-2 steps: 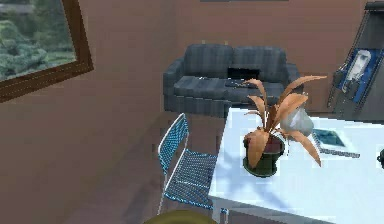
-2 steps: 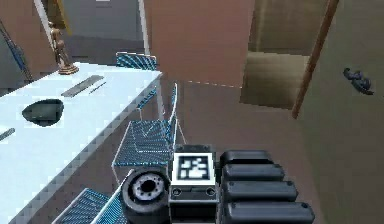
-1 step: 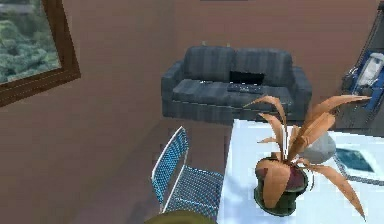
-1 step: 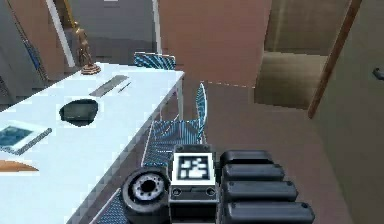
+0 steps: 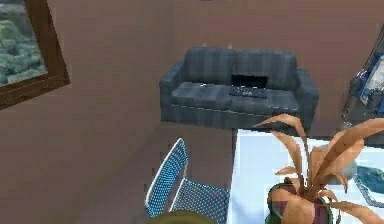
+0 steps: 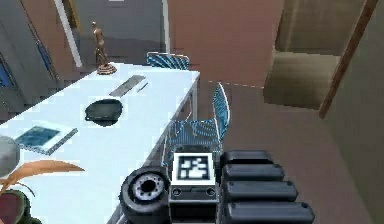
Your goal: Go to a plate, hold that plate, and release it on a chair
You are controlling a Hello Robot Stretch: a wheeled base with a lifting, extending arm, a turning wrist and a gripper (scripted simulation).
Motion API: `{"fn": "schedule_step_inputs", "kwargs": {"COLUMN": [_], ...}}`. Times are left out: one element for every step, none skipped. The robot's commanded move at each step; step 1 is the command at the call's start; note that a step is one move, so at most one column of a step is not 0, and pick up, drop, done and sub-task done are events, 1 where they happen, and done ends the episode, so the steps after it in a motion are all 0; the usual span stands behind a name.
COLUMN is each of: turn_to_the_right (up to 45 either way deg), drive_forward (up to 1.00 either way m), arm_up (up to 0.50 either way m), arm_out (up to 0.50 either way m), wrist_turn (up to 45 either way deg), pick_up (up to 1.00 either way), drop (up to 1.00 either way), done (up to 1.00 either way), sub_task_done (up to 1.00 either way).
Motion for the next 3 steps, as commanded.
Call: {"fn": "schedule_step_inputs", "kwargs": {"turn_to_the_right": [45.0,45.0,45.0], "drive_forward": [0.0,0.0,0.0], "arm_up": [0.0,0.0,0.0], "arm_out": [0.0,0.0,0.0], "wrist_turn": [0.0,0.0,0.0], "pick_up": [0.0,0.0,0.0], "drop": [0.0,0.0,0.0], "done": [0.0,0.0,0.0], "sub_task_done": [0.0,0.0,0.0]}}
